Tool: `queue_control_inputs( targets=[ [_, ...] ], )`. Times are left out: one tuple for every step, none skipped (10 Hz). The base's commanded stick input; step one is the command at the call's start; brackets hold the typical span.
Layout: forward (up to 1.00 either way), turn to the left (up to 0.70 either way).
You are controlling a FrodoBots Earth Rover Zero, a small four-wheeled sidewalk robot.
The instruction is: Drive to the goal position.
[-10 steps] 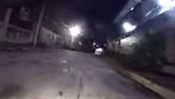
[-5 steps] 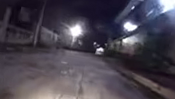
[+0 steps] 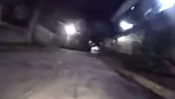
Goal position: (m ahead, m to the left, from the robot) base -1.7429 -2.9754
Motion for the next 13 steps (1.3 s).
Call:
queue_control_inputs(
  targets=[
    [0.5,-0.5],
    [0.5,-0.32],
    [0.5,0.0],
    [0.5,0.0],
    [0.5,0.0],
    [0.5,0.0],
    [0.5,0.0],
    [0.5,0.0],
    [0.5,0.0],
    [0.5,0.0],
    [0.5,0.0],
    [0.5,0.0],
    [0.5,0.0]
  ],
)
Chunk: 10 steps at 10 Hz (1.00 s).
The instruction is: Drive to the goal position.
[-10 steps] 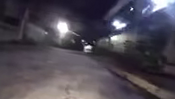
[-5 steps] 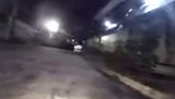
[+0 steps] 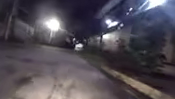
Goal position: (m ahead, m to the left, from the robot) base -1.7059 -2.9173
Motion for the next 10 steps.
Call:
queue_control_inputs(
  targets=[
    [0.5,0.0],
    [0.5,0.0],
    [0.5,0.0],
    [0.5,0.0],
    [0.5,0.0],
    [0.5,0.0],
    [0.5,0.0],
    [0.5,0.0],
    [0.5,0.0],
    [0.5,0.0]
  ],
)
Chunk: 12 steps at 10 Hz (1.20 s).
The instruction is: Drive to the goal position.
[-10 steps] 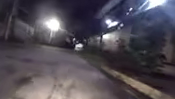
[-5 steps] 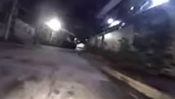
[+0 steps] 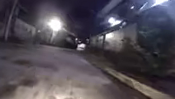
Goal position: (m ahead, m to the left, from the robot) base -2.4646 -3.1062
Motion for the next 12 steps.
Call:
queue_control_inputs(
  targets=[
    [0.5,0.0],
    [0.5,0.0],
    [0.5,0.0],
    [0.5,0.0],
    [0.5,0.0],
    [0.5,0.0],
    [0.5,0.0],
    [0.5,0.0],
    [0.5,0.0],
    [0.5,0.0],
    [0.5,0.0],
    [0.5,0.0]
  ],
)
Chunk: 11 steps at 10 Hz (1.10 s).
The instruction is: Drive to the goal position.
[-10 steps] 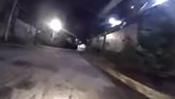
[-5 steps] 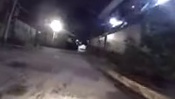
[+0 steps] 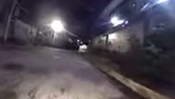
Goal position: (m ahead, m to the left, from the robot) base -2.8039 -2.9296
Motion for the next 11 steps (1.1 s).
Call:
queue_control_inputs(
  targets=[
    [0.5,0.0],
    [0.5,0.0],
    [0.5,0.0],
    [0.5,0.0],
    [0.5,0.0],
    [0.5,0.0],
    [0.5,0.0],
    [0.5,0.0],
    [0.5,0.0],
    [0.5,0.0],
    [0.5,0.0]
  ],
)
